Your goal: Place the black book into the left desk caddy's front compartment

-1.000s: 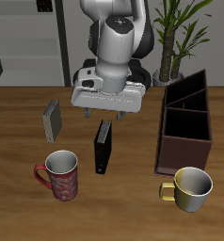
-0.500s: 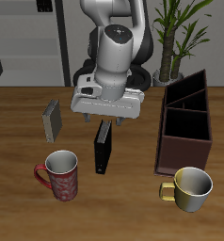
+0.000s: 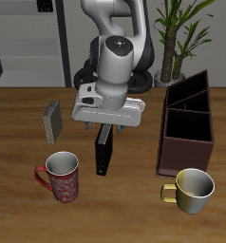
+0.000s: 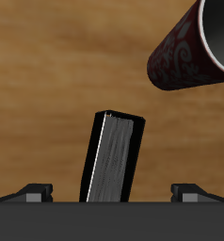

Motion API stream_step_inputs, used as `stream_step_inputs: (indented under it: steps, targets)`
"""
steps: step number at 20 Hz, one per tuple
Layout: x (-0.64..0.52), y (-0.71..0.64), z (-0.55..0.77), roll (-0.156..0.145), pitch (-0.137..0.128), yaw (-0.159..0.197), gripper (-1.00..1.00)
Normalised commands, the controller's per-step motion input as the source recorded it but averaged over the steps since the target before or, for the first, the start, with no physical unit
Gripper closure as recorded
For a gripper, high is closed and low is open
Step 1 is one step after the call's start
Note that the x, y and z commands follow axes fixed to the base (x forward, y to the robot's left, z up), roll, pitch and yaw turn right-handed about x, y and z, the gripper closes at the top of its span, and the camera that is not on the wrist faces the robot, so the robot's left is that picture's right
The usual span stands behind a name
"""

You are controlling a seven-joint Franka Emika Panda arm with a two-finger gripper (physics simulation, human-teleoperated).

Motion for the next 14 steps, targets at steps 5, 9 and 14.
stream_step_inputs:
  steps: [5,9,14]
  targets:
    - [0.03,-0.01,-0.15,-0.005,0.024,-0.015,-1.00]
    - [0.00,-0.03,-0.11,-0.001,0.032,-0.014,-1.00]
    - [-0.03,-0.04,-0.04,-0.014,0.002,-0.008,1.00]
